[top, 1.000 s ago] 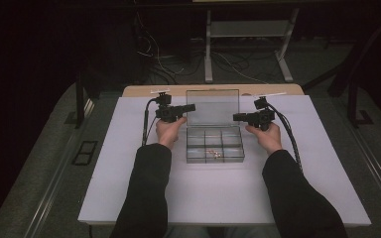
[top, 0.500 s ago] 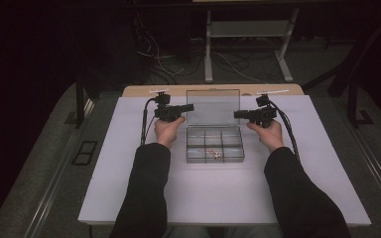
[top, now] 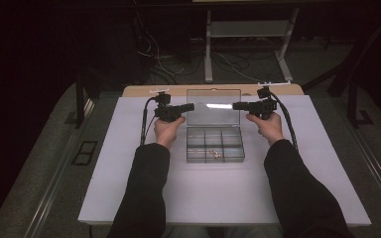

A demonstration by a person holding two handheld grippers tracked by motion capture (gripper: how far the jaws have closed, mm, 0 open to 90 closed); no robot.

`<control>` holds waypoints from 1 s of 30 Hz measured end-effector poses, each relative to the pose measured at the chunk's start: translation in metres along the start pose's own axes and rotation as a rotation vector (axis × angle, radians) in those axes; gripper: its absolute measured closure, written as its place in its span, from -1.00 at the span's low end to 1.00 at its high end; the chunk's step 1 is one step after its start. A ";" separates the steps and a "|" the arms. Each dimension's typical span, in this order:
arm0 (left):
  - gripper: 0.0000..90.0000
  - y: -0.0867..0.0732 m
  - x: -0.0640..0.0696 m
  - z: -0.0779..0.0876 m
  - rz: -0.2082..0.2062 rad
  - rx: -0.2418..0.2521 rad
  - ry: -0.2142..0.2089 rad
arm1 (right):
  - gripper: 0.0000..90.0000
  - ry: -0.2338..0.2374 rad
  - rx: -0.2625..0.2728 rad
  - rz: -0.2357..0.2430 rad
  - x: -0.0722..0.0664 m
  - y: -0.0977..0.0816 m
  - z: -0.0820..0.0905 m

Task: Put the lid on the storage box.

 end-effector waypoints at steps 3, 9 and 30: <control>0.62 -0.002 -0.001 0.002 0.000 0.004 -0.005 | 0.56 0.010 0.002 0.010 -0.001 0.000 0.001; 0.59 -0.004 0.001 0.004 -0.002 0.026 -0.020 | 0.65 -0.003 -0.014 0.032 -0.003 0.000 0.003; 0.25 0.008 0.022 0.033 -0.041 0.127 -0.112 | 0.57 0.028 0.004 0.104 -0.026 -0.010 0.023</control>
Point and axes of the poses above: each handheld gripper's, and its own axes: z roughly backward along the jaws, y roughly out of its top, x roughly to its right, the point moved 7 cm from there along -z, roughly forward along the jaws, and after that the axes turned 5 degrees about y, right-handed, at the moved point
